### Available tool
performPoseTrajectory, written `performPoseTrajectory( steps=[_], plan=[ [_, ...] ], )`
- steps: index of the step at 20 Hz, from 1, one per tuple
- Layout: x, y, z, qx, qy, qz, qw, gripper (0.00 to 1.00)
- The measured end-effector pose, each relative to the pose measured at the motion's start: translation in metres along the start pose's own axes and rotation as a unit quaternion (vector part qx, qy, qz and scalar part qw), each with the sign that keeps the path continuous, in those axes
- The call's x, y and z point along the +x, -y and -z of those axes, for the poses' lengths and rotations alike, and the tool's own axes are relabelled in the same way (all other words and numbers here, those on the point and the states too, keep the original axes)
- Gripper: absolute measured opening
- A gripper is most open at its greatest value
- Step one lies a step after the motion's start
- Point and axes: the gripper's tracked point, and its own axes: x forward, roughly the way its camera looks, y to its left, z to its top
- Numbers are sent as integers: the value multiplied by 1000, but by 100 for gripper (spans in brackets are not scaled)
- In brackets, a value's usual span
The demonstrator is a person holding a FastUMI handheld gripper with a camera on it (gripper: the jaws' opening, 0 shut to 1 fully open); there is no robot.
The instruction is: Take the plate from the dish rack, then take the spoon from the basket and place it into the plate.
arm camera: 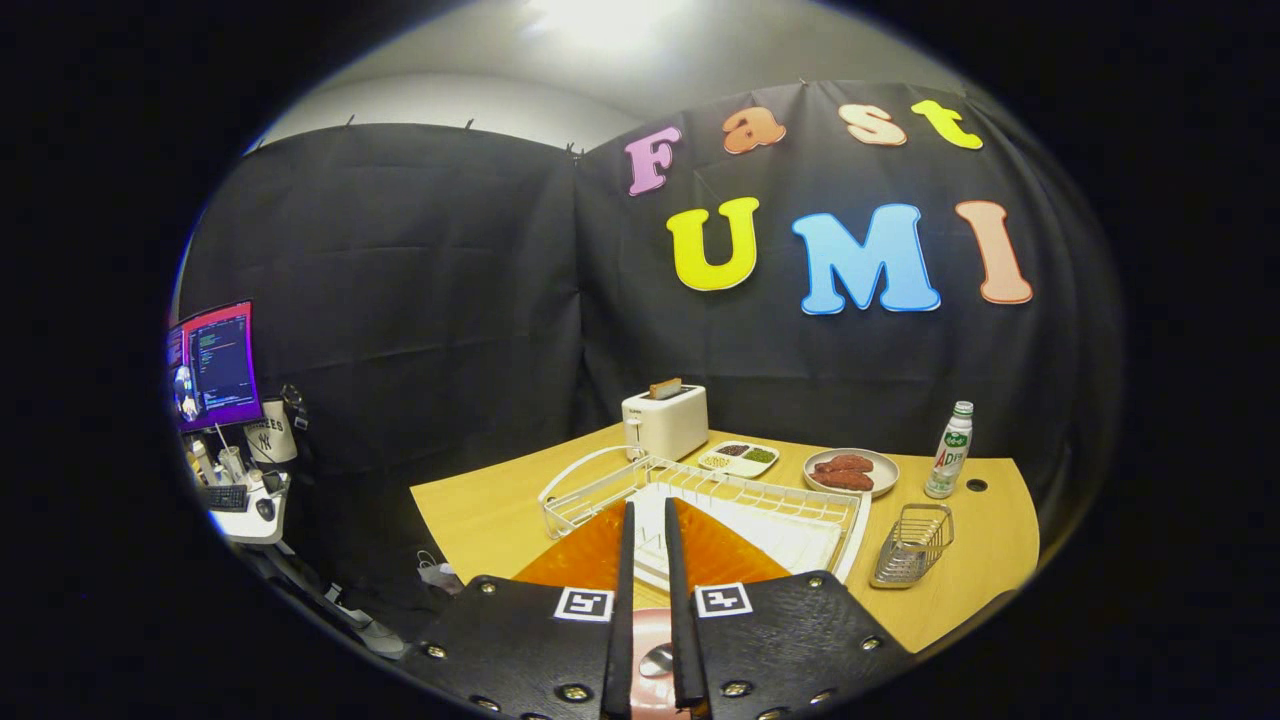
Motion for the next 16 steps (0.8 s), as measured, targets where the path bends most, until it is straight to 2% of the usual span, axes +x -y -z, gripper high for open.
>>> performPoseTrajectory(
  steps=[10, 16],
  plan=[
    [-11, 27, -5, 10, 5, 30, 999, 15],
    [-26, 71, -23, 29, 24, 82, 996, 15]
  ],
)
